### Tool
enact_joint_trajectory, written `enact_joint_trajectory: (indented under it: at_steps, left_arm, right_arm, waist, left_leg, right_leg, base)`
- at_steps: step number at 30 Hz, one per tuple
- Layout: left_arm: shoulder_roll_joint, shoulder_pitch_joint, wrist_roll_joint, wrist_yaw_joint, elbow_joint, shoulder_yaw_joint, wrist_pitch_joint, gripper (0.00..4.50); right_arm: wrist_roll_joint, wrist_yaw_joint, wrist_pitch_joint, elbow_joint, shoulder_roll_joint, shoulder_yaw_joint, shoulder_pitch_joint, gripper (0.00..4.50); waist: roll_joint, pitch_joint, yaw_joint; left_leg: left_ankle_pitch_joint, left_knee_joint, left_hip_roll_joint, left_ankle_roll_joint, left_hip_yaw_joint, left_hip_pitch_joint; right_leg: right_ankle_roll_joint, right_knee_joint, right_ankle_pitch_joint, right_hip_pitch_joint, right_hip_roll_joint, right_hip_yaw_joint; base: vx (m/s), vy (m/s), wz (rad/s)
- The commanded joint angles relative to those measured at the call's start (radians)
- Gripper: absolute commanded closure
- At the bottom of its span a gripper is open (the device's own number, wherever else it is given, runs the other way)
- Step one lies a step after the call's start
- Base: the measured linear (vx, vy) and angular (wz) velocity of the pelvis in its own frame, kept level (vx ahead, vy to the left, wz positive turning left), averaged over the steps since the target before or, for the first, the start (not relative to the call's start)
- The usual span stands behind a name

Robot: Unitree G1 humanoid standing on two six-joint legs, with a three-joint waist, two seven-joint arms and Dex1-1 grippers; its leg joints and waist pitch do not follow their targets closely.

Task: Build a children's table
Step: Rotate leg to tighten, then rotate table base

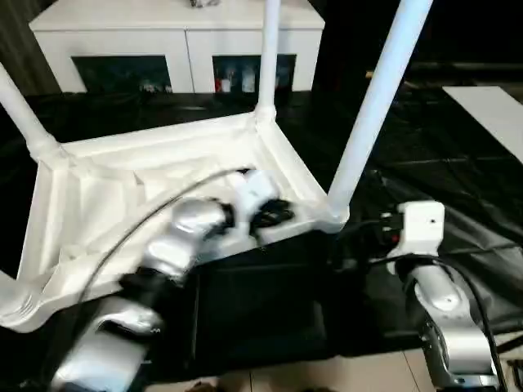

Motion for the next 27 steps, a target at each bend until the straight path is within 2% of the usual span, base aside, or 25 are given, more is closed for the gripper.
enact_joint_trajectory:
  at_steps: [1, 3, 5, 6, 9, 10, 13, 14, 17, 19, 21, 22, 25, 27]
  left_arm:
    - [0.013, 0.004, 0.047, 0.102, -0.04, 0.049, 0.084, 3.34]
    - [0.02, -0.006, 0.044, 0.221, -0.033, 0.113, 0.121, 3.34]
    - [0.024, -0.019, 0.032, 0.3, -0.016, 0.154, 0.133, 3.34]
    - [0.046, -0.038, 0.038, 0.383, 0.016, 0.187, 0.131, 3.34]
    - [0.092, -0.05, 0.074, 0.429, 0.035, 0.192, 0.141, 3.34]
    - [0.119, -0.049, 0.11, 0.454, 0.014, 0.21, 0.186, 3.34]
    - [0.144, -0.05, 0.133, 0.481, 0.015, 0.225, 0.201, 3.34]
    - [0.186, -0.053, 0.157, 0.51, 0.043, 0.223, 0.203, 3.34]
    - [0.219, -0.051, 0.174, 0.513, 0.07, 0.201, 0.211, 3.34]
    - [0.245, -0.046, 0.186, 0.492, 0.092, 0.172, 0.231, 3.34]
    - [0.246, -0.043, 0.191, 0.481, 0.092, 0.167, 0.241, 3.34]
    - [0.25, -0.038, 0.201, 0.453, 0.095, 0.149, 0.262, 3.34]
    - [0.252, -0.033, 0.207, 0.422, 0.099, 0.124, 0.282, 3.34]
    - [0.244, -0.033, 0.192, 0.403, 0.107, 0.117, 0.288, 3.34]
  right_arm:
    - [0.009, 0.02, 0.01, -0.028, -0.007, 0.013, 0.0, 0.59]
    - [0.009, 0.024, 0.013, -0.029, -0.006, 0.02, 0.002, 0.59]
    - [0.007, 0.03, 0.014, -0.029, -0.008, 0.027, 0.002, 0.59]
    - [0.004, 0.048, 0.015, -0.031, -0.016, 0.042, 0.001, 0.59]
    - [0.01, 0.101, 0.026, -0.047, -0.038, 0.071, 0.003, 0.59]
    - [0.021, 0.177, 0.045, -0.075, -0.07, 0.106, 0.011, 0.59]
    - [0.028, 0.235, 0.057, -0.101, -0.1, 0.135, 0.023, 0.59]
    - [0.043, 0.277, 0.067, -0.127, -0.123, 0.152, 0.037, 0.59]
    - [0.046, 0.289, 0.069, -0.135, -0.13, 0.156, 0.043, 0.59]
    - [0.047, 0.292, 0.072, -0.138, -0.132, 0.156, 0.045, 0.59]
    - [0.046, 0.295, 0.075, -0.139, -0.133, 0.156, 0.045, 0.59]
    - [0.046, 0.296, 0.079, -0.14, -0.132, 0.156, 0.042, 0.59]
    - [0.048, 0.298, 0.083, -0.145, -0.133, 0.158, 0.039, 0.59]
    - [0.047, 0.301, 0.085, -0.147, -0.132, 0.156, 0.04, 0.59]
  waist:
    - [-0.01, -0.06, 0.0]
    - [-0.008, -0.061, 0.004]
    - [-0.007, -0.064, 0.007]
    - [-0.007, -0.064, 0.006]
    - [-0.005, -0.066, 0.007]
    - [-0.007, -0.066, 0.007]
    - [0.0, -0.066, 0.009]
    - [-0.003, -0.067, 0.009]
    - [-0.002, -0.067, 0.01]
    - [0.0, -0.065, 0.009]
    - [-0.002, -0.063, 0.01]
    - [0.002, -0.063, 0.014]
    - [0.0, -0.063, 0.014]
    - [-0.002, -0.064, 0.013]
  left_leg:
    - [-0.287, -0.094, 0.096, 0.002, -0.058, 0.043]
    - [-0.285, -0.094, 0.097, -0.01, -0.058, 0.048]
    - [-0.27, -0.095, 0.095, -0.011, -0.06, 0.046]
    - [-0.274, -0.095, 0.093, -0.01, -0.06, 0.044]
    - [-0.258, -0.093, 0.091, -0.004, -0.062, 0.042]
    - [-0.247, -0.092, 0.092, 0.001, -0.061, 0.04]
    - [-0.221, -0.088, 0.093, 0.014, -0.062, 0.04]
    - [-0.223, -0.088, 0.094, 0.018, -0.062, 0.04]
    - [-0.231, -0.089, 0.093, 0.017, -0.064, 0.04]
    - [-0.262, -0.092, 0.094, -0.003, -0.064, 0.045]
    - [-0.293, -0.094, 0.095, -0.021, -0.064, 0.049]
    - [-0.304, -0.095, 0.095, -0.033, -0.065, 0.051]
    - [-0.322, -0.098, 0.095, -0.053, -0.067, 0.048]
    - [-0.321, -0.097, 0.093, -0.054, -0.067, 0.047]
  right_leg:
    - [-0.175, -0.06, -0.278, 0.021, -0.06, 0.029]
    - [-0.175, -0.058, -0.256, 0.017, -0.056, 0.029]
    - [-0.176, -0.055, -0.223, 0.02, -0.054, 0.027]
    - [-0.174, -0.052, -0.203, 0.02, -0.05, 0.026]
    - [-0.165, -0.051, -0.184, 0.024, -0.051, 0.026]
    - [-0.165, -0.049, -0.168, 0.028, -0.052, 0.027]
    - [-0.177, -0.047, -0.142, 0.029, -0.056, 0.027]
    - [-0.179, -0.047, -0.138, 0.03, -0.055, 0.027]
    - [-0.179, -0.046, -0.143, 0.028, -0.054, 0.027]
    - [-0.18, -0.049, -0.179, 0.021, -0.052, 0.027]
    - [-0.178, -0.053, -0.204, 0.017, -0.052, 0.028]
    - [-0.176, -0.052, -0.21, 0.016, -0.053, 0.029]
    - [-0.165, -0.052, -0.218, 0.017, -0.055, 0.029]
    - [-0.165, -0.052, -0.215, 0.018, -0.057, 0.029]
  base:
    - [0.0, 0.0, 0.0]
    - [0.0, 0.0, 0.0]
    - [0.0, 0.0, 0.0]
    - [0.0, 0.0, 0.0]
    - [0.0, 0.0, 0.0]
    - [0.0, 0.0, 0.0]
    - [0.0, 0.0, 0.0]
    - [0.0, 0.0, 0.0]
    - [0.0, 0.0, 0.0]
    - [0.0, 0.0, 0.0]
    - [0.0, 0.0, 0.0]
    - [0.0, 0.0, 0.0]
    - [0.0, 0.0, 0.0]
    - [0.0, 0.0, 0.0]
